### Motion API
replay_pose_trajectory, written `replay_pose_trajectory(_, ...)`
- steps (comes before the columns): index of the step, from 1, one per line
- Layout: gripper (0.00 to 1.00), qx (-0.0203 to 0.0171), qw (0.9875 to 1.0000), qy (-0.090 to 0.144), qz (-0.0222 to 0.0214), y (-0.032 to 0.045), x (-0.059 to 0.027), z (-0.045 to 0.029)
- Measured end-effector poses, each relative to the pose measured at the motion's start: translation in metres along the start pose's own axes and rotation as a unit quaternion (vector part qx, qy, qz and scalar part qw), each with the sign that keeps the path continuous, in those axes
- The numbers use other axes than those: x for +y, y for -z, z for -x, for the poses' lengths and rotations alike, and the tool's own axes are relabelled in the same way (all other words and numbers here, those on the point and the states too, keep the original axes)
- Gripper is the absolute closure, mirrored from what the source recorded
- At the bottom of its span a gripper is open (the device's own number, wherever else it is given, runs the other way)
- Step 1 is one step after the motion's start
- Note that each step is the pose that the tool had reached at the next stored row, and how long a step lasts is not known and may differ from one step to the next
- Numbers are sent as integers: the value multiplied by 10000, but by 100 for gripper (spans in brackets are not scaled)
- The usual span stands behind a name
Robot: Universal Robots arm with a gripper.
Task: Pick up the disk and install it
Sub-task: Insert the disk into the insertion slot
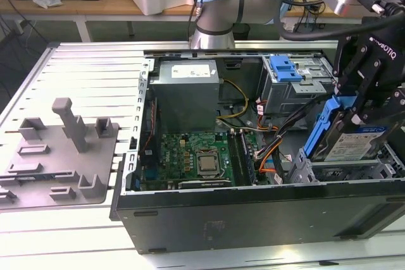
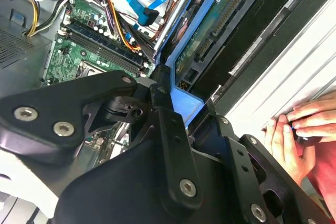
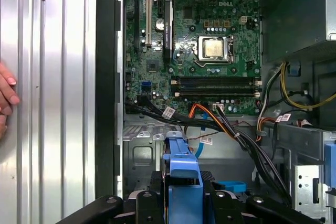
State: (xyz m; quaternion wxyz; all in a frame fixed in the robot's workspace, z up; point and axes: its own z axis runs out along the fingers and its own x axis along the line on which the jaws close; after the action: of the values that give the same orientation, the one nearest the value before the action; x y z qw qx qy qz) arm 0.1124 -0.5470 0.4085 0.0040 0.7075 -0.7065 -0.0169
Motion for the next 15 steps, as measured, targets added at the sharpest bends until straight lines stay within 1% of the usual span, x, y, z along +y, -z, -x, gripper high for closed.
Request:
replay_pose_trajectory(5, 62, 0, 10000, 0, 0, -1, 0, 0)
replay_pose_trajectory(7, 49, 0, 10000, 0, 0, -1, 0, 0)
replay_pose_trajectory(15, 49, 1, 10000, 0, 0, -1, 0, 0)
